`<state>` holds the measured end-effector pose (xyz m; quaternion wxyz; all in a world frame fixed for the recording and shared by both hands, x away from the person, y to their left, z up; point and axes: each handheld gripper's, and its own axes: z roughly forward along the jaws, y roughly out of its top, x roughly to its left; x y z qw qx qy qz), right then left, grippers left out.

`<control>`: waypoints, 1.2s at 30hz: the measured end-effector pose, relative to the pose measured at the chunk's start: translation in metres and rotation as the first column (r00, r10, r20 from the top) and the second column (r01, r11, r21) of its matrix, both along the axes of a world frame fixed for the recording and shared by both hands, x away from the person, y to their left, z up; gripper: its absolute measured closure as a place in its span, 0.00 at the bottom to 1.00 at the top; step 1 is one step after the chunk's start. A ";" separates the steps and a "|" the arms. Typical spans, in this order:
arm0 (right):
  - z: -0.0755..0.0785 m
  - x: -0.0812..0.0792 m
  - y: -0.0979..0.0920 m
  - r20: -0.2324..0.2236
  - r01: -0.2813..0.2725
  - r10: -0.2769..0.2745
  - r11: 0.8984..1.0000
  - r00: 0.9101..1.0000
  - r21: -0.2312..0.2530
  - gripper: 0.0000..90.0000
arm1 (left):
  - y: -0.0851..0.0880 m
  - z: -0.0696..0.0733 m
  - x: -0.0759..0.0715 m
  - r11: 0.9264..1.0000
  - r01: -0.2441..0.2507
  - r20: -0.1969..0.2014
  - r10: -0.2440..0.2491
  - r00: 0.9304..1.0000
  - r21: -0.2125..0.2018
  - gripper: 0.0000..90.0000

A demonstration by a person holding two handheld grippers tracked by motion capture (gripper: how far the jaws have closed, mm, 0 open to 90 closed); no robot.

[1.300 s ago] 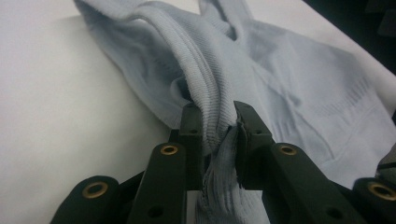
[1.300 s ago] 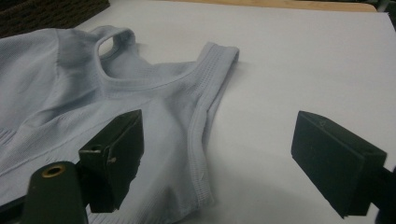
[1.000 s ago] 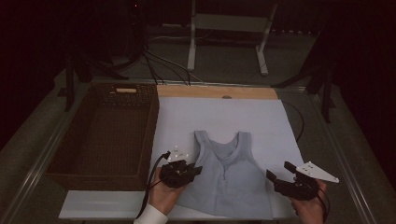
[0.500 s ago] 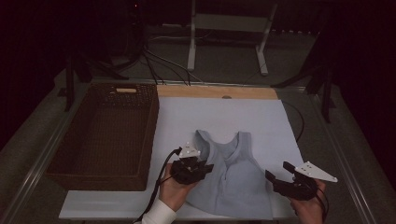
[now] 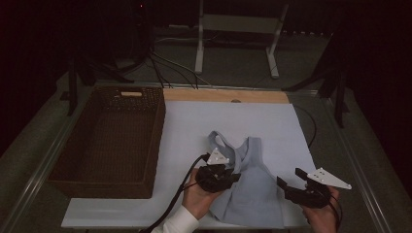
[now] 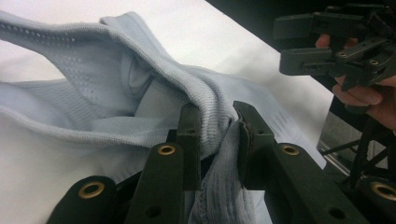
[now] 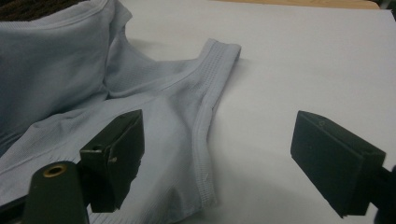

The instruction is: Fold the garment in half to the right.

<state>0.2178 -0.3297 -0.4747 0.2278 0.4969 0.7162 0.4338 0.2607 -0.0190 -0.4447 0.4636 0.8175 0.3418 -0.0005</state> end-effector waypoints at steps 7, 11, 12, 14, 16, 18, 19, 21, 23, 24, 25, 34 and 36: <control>-0.001 0.001 -0.001 -0.004 0.006 -0.006 1.000 1.000 -0.002 0.20 | -0.014 -0.005 -0.006 0.999 0.030 -0.011 -0.030 0.999 -0.013 0.83; 0.000 0.001 -0.001 -0.004 0.011 -0.011 1.000 1.000 -0.002 0.20 | -0.025 -0.009 -0.011 0.998 0.067 -0.017 -0.067 0.998 -0.007 0.83; 0.000 0.001 -0.001 -0.005 0.012 -0.012 1.000 1.000 -0.003 0.20 | -0.027 -0.010 -0.012 0.997 0.076 -0.019 -0.076 0.997 -0.008 0.83; 0.000 0.001 -0.001 -0.006 0.013 -0.013 1.000 1.000 -0.004 0.20 | -0.032 -0.011 -0.014 0.995 0.095 -0.021 -0.095 0.995 -0.006 0.83; 0.000 0.001 -0.001 -0.007 0.013 -0.013 1.000 1.000 -0.003 0.20 | -0.036 -0.013 -0.015 0.993 0.116 -0.023 -0.116 0.993 -0.002 0.83; 0.000 0.001 -0.001 -0.008 0.011 -0.011 1.000 1.000 -0.002 0.20 | -0.040 -0.015 -0.017 0.990 0.138 -0.032 -0.138 0.990 -0.001 0.82; 0.000 0.001 -0.001 -0.008 0.010 -0.010 1.000 1.000 -0.001 0.20 | -0.041 -0.016 -0.017 0.990 0.144 -0.033 -0.144 0.989 0.002 0.82; 0.000 0.001 0.001 -0.011 0.009 -0.009 1.000 1.000 0.004 0.20 | -0.041 -0.017 -0.018 0.988 0.152 -0.036 -0.152 0.988 0.004 0.81; 0.002 0.002 0.003 -0.010 0.011 -0.011 1.000 1.000 0.016 0.21 | -0.041 -0.017 -0.018 0.989 0.151 -0.035 -0.151 0.988 0.006 0.81; 0.004 0.004 0.005 -0.008 0.009 -0.009 1.000 1.000 0.025 0.22 | -0.042 -0.017 -0.018 0.988 0.152 -0.036 -0.152 0.988 0.007 0.81; 0.005 0.005 0.008 -0.004 0.001 -0.001 0.999 1.000 0.033 0.23 | -0.042 -0.017 -0.018 0.988 0.153 -0.035 -0.153 0.988 0.008 0.81; 0.015 0.015 0.032 0.005 -0.042 0.042 0.997 0.999 0.063 0.31 | -0.047 -0.021 -0.022 0.985 0.170 -0.039 -0.169 0.985 0.010 0.81; 0.016 0.018 0.035 0.001 -0.043 0.043 0.996 0.999 0.079 0.30 | -0.048 -0.022 -0.024 0.985 0.173 -0.038 -0.173 0.984 0.010 0.81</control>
